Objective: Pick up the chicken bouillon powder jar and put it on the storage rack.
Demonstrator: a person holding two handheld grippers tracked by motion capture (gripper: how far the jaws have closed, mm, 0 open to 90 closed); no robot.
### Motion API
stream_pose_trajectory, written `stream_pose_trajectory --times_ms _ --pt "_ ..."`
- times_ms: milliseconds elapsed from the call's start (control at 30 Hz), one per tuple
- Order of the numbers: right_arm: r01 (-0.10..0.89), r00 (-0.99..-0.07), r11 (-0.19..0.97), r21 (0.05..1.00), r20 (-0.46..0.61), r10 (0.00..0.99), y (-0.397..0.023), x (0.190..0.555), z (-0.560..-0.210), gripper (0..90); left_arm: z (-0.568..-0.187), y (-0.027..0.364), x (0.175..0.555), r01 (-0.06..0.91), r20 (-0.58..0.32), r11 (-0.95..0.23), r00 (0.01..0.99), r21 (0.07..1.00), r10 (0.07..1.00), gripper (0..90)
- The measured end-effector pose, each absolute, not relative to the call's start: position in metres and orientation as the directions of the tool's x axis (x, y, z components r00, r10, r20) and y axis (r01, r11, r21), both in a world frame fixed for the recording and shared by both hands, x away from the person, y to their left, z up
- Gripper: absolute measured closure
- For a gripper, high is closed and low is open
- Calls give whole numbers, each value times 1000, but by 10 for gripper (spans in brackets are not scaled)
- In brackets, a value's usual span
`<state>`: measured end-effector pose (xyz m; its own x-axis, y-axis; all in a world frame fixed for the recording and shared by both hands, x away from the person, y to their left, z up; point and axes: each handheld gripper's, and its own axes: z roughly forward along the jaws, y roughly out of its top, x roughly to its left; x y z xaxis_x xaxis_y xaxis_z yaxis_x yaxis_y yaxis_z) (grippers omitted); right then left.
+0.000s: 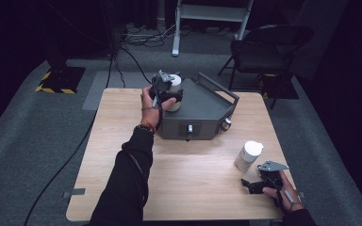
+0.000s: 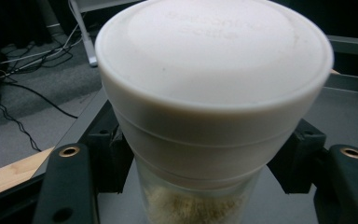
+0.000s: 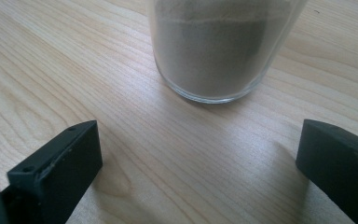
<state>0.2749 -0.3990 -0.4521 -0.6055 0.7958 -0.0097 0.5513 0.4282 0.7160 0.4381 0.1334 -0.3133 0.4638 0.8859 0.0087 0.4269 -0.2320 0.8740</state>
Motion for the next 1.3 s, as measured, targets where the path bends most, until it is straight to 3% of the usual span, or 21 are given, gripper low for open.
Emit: stream_pose_trajectory --times_ms 233,500,1300 --pt "551 -605 428 716 -10 796 -399 275 -452 0 -316 131 439 428 21 -245 465 870 885 265" --pt "550 -608 430 716 -10 794 -399 275 -452 0 -322 122 429 403 68 -245 405 882 912 37" --pt "550 -608 430 716 -10 794 -399 275 -452 0 -315 134 381 302 146 -282 401 911 904 7"
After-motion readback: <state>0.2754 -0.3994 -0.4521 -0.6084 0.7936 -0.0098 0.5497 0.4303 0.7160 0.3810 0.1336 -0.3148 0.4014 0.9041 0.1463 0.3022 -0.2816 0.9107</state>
